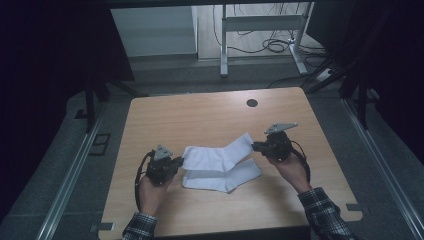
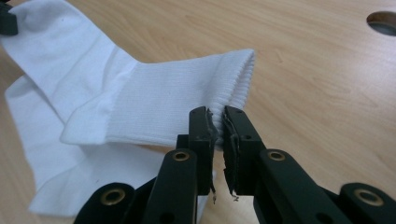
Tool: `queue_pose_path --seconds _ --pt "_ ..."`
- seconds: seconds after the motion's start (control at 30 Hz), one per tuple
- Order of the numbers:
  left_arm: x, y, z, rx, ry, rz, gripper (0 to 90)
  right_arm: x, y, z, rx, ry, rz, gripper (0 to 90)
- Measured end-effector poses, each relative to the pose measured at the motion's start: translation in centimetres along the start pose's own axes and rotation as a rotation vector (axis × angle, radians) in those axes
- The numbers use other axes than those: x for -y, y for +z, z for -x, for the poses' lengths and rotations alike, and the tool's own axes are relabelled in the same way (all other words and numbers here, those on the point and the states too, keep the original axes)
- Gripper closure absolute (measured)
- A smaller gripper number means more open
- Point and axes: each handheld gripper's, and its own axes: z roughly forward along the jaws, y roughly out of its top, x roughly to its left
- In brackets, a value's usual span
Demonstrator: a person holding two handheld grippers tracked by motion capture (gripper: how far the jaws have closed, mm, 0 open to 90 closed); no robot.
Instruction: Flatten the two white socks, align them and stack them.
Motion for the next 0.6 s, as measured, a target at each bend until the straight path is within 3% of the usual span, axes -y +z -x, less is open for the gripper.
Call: queue_pose_path --seconds 0.4,0.6 --pt "1.5 -1.5 2.1 0.025 0.033 -0.016 85.2 2.5 -2.3 -2.1 -0.043 -0.030 -0.032 80.9" --pt "1.9 -1.1 2.4 0.034 0.040 -0.054 85.1 4.0 -2.1 -2.4 -0.056 -0.025 -0.072 80.7"
